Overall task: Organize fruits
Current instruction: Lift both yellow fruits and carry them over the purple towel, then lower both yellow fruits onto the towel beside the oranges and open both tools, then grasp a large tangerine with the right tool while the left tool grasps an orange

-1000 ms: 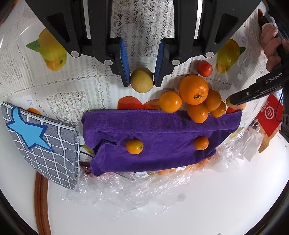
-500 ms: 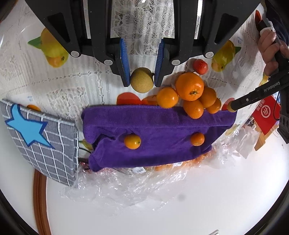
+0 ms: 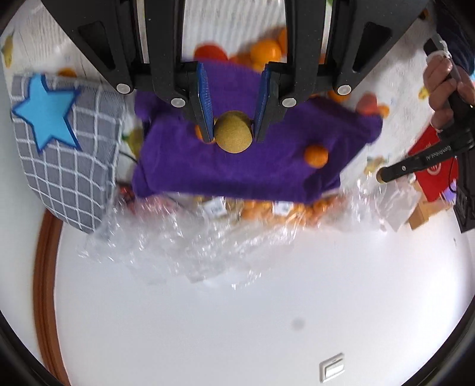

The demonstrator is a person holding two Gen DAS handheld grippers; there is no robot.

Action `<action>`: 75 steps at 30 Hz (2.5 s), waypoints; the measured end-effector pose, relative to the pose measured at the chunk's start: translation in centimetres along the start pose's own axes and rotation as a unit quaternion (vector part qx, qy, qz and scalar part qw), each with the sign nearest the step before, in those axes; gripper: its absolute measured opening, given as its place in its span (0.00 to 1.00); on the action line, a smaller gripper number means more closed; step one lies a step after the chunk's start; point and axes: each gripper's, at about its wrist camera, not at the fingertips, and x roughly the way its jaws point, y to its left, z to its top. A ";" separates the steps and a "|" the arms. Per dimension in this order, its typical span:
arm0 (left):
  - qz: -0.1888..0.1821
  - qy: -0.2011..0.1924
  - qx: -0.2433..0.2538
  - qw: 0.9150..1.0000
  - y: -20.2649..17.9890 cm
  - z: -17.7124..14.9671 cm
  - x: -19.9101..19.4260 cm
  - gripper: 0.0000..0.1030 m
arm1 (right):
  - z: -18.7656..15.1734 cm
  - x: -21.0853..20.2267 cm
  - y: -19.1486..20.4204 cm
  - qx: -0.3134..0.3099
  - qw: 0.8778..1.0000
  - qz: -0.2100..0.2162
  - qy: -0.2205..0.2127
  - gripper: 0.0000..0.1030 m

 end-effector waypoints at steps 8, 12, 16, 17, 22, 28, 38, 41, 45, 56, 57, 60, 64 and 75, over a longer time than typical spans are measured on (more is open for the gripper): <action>0.010 0.031 -0.015 0.999 0.4 -1.3 4.9 0.23 | 0.1 4.5 -2.2 0.036 0.999 -0.003 0.025 0.27; 0.009 0.055 -0.020 0.998 0.5 -1.9 6.1 0.23 | -0.9 5.6 -3.1 0.038 0.998 -0.017 0.047 0.26; 0.011 0.065 -0.020 0.998 0.7 -2.4 6.9 0.23 | -1.7 6.5 -4.1 0.061 0.996 0.003 0.066 0.26; 0.013 0.066 -0.020 0.998 0.7 -2.6 7.0 0.23 | -1.9 6.8 -4.1 0.057 0.996 -0.002 0.071 0.27; 0.021 0.066 -0.012 0.998 0.5 -2.9 7.3 0.23 | -2.8 8.0 -3.9 0.049 0.994 -0.007 0.095 0.27; 0.030 0.064 -0.010 0.997 0.1 -3.3 7.3 0.23 | -3.1 8.7 -4.0 0.050 0.992 -0.019 0.110 0.27; 0.036 0.060 -0.006 0.998 0.0 -3.4 7.3 0.23 | -3.3 9.1 -3.2 0.037 0.993 -0.032 0.109 0.27; 0.038 0.059 -0.004 0.998 -0.1 -3.5 7.2 0.23 | -3.3 9.0 -3.2 0.038 0.993 -0.033 0.108 0.27; 0.034 0.058 -0.009 0.998 0.0 -3.4 7.2 0.23 | -3.2 8.5 -3.0 0.041 0.994 -0.032 0.096 0.45; 0.028 0.047 -0.013 0.998 0.2 -3.5 6.5 0.36 | -3.0 6.0 -1.3 0.029 0.998 -0.028 0.041 0.53; 0.029 0.043 -0.013 0.999 0.2 -3.5 6.3 0.37 | -3.1 5.8 -1.2 0.032 0.998 -0.027 0.037 0.53; 0.033 0.034 -0.015 0.999 0.4 -3.5 5.8 0.37 | -3.4 4.8 -1.2 0.044 0.998 -0.026 0.023 0.53; 0.031 0.022 -0.021 0.999 0.7 -3.5 4.9 0.37 | -3.7 3.4 -1.6 0.073 0.997 -0.036 0.003 0.53; 0.023 0.029 -0.001 0.999 1.0 -4.7 2.3 0.37 | -6.6 1.2 0.3 0.070 0.995 -0.024 0.066 0.47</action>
